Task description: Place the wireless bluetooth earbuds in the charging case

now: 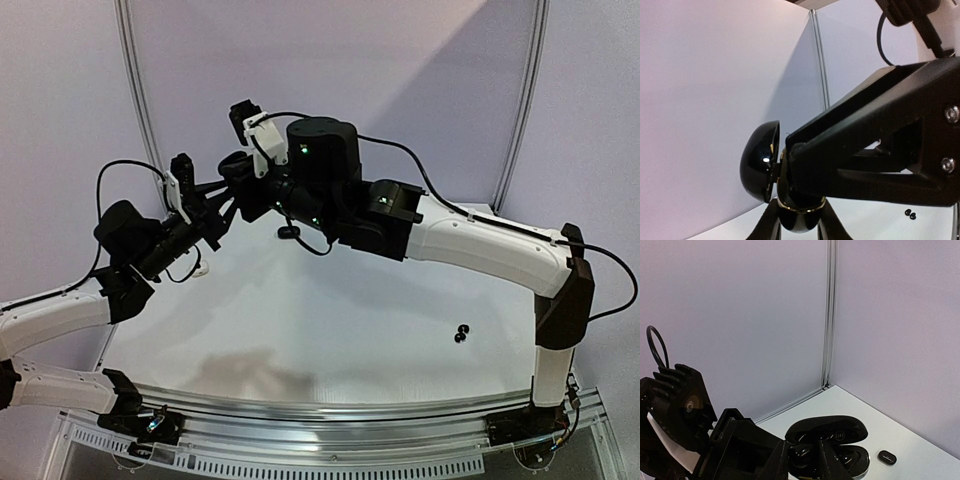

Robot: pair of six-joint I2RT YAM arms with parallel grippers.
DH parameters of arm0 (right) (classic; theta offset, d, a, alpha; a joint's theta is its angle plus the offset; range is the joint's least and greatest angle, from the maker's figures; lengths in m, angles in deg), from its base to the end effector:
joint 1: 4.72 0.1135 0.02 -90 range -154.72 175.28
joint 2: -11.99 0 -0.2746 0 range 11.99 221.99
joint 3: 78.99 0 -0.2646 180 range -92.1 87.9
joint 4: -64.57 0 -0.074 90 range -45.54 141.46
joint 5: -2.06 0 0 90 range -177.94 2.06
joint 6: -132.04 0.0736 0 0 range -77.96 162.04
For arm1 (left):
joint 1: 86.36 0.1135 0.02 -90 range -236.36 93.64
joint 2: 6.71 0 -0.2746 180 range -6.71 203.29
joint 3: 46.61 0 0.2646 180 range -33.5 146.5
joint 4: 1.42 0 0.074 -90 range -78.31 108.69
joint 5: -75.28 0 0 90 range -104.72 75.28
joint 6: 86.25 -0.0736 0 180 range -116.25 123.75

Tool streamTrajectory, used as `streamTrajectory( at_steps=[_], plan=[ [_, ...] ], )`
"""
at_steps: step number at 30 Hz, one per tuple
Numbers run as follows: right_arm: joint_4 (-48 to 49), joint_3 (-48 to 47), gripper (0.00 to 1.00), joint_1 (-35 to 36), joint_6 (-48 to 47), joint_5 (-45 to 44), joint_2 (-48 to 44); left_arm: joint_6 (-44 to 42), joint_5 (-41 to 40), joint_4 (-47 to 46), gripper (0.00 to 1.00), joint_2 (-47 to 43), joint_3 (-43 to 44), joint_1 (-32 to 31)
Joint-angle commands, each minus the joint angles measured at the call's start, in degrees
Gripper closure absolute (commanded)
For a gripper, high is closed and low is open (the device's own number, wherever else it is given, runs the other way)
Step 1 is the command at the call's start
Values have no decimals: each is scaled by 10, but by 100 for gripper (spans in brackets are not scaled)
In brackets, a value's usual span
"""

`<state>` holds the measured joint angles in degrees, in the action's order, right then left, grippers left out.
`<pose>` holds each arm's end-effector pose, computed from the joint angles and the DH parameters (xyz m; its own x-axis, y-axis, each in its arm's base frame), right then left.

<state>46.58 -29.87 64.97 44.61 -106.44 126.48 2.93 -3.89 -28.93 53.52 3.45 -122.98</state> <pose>0.2064 0.4903 0.4340 -0.0446 0.0019 -0.9990 -0.7781 0.6272 0.0360 0.2195 -0.1804 0.3487 0.2496 -0.1680 -0.9537 0.7263 0.6838 0.0697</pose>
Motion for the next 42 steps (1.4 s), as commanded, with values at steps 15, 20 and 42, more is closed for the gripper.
streamTrajectory(
  at_steps=[15,20,42],
  plan=[
    [-35,11,74,1,-16,-31,11,36,35,11,100,-18,-2,0],
    [-38,10,73,0,-17,-32,9,57,41,28,100,-23,-2,1],
    [-49,9,66,0,-20,-38,4,79,62,50,100,-26,0,1]
  ],
)
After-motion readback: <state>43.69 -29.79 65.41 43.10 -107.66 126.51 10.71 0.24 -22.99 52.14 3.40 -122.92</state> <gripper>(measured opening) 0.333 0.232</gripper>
